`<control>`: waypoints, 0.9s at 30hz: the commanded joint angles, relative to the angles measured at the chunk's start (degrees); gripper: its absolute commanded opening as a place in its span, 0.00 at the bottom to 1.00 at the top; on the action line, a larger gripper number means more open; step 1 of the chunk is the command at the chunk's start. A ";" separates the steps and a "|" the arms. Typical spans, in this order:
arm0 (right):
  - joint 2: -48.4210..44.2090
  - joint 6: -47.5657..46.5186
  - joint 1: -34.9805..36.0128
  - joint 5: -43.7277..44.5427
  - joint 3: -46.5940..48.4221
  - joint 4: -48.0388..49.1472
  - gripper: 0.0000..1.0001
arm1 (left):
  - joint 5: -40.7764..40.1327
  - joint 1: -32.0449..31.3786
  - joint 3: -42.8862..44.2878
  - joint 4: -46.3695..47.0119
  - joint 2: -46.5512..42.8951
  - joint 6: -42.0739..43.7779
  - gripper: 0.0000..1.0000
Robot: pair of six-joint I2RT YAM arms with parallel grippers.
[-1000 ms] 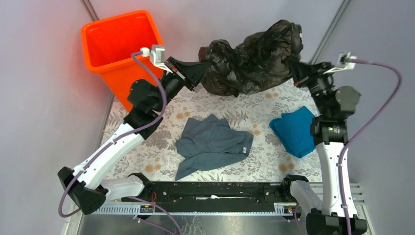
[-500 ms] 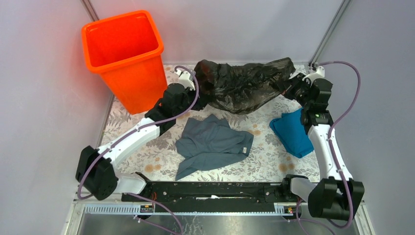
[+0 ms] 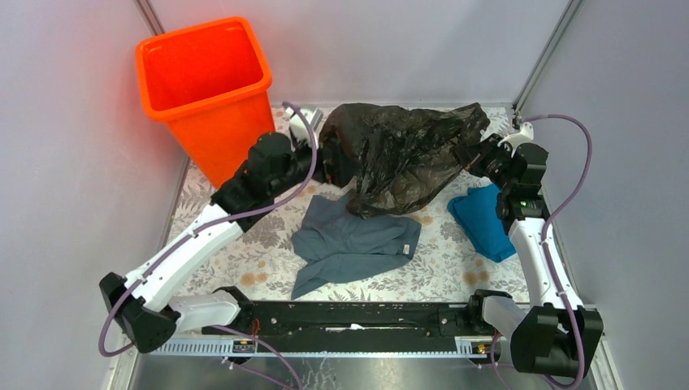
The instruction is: Put the trash bags into the trash bin
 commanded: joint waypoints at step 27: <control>-1.83 2.25 0.05 -7.35 3.79 2.52 0.00 | -15.10 -9.05 57.02 -12.94 52.62 6.71 0.33</control>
